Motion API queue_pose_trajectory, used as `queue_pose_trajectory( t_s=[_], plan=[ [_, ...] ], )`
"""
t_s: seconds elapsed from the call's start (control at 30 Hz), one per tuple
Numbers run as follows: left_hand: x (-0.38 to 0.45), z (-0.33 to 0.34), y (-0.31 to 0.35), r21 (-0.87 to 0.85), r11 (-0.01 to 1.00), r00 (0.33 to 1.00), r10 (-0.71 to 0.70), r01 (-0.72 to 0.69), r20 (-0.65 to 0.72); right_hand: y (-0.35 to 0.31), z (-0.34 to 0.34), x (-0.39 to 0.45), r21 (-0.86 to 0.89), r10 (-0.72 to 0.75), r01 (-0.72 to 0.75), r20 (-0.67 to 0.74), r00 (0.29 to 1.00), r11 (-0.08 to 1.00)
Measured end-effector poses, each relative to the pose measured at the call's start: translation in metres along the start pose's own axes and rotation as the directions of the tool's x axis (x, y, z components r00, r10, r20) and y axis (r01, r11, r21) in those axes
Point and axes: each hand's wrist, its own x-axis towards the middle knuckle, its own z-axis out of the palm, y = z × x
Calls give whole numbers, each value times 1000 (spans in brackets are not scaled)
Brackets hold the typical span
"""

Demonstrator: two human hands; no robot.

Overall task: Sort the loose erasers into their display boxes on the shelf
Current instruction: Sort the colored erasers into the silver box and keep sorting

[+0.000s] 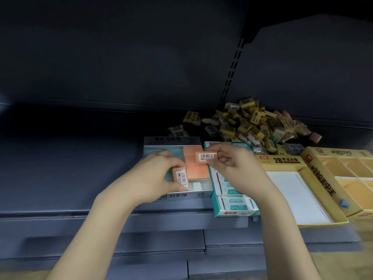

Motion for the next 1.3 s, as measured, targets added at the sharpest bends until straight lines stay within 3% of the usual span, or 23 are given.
queue_pose_trajectory(
  t_s=[0.47,0.67,0.9,1.13,1.3],
  plan=[
    [-9,-6,-13,-410,912,973,-94,-1,-211,-4,1,-7,306,15,-32,58,998,951],
    [-13,-7,-21,-414,910,972,-127,35,-197,-5,1,-7,190,26,-36,55,998,981],
    [-22,-13,-17,-395,917,968,-152,61,-202,-7,2,-5,-189,-30,36,37,999,981],
    [-27,-19,-19,-517,851,947,-234,90,-220,-14,3,-8,-142,-4,-1,-33,999,990],
    [-27,-18,-23,-544,833,949,-245,102,-197,-18,-1,-14,-65,33,-33,-3,999,997]
  ],
)
